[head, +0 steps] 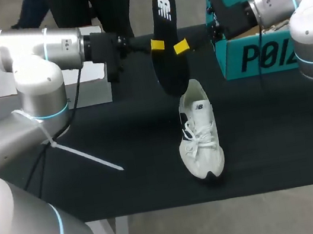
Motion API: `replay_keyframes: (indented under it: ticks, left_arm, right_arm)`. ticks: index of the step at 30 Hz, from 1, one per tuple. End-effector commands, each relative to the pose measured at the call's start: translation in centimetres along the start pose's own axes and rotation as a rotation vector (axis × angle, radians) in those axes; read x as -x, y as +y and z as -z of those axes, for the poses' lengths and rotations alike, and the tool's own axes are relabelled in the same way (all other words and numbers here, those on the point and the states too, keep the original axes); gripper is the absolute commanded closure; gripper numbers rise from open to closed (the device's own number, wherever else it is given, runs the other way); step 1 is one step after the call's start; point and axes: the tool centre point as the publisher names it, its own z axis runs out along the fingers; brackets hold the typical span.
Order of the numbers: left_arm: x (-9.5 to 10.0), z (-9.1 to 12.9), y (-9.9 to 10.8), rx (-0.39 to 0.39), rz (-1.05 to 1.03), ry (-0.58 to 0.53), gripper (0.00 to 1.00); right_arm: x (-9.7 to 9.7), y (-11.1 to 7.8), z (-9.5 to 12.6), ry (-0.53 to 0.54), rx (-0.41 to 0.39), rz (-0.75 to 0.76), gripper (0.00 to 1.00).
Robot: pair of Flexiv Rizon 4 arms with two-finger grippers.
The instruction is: Take the shoe out of the shoebox, open the shoe tongue, remove and reinsert the insole, then place the shoe into the shoebox
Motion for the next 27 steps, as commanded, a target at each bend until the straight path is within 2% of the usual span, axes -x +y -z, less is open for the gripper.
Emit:
replay_keyframes:
  ticks: [1,8,11,13,17,19,20,21,27]
  left_arm:
    - [-0.13,-0.16,0.03,0.002,-0.002,-0.001,1.0]
    - [-0.13,-0.16,0.03,0.002,-0.002,-0.001,1.0]
    - [-0.13,-0.16,0.03,0.002,-0.002,-0.001,1.0]
    - [-0.13,-0.16,0.03,0.002,-0.002,-0.001,1.0]
    - [-0.13,-0.16,0.03,0.002,-0.002,-0.001,1.0]
    - [-0.13,-0.16,0.03,0.002,-0.002,-0.001,1.0]
    - [-0.13,-0.16,0.03,0.002,-0.002,-0.001,1.0]
    - [-0.13,-0.16,0.03,0.002,-0.002,-0.001,1.0]
    - [-0.13,-0.16,0.03,0.002,-0.002,-0.001,1.0]
  right_arm:
    - [0.03,0.11,-0.53,0.005,0.0,0.0,0.0]
    - [-0.08,0.15,-0.56,0.008,0.009,-0.002,0.01]
    - [-0.09,0.08,-0.78,0.013,0.009,-0.005,0.36]
    - [-0.14,0.03,-0.99,0.016,0.009,-0.005,0.5]
    - [-0.15,-0.02,-1.09,0.018,0.012,-0.008,0.65]
    - [-0.14,-0.04,-1.11,0.018,0.012,-0.009,0.77]
    - [-0.12,-0.07,-1.12,0.018,0.011,-0.009,0.84]
    - [-0.11,-0.08,-1.13,0.018,0.011,-0.01,1.0]
    - [-0.04,-0.05,-1.07,0.02,0.013,-0.013,1.0]
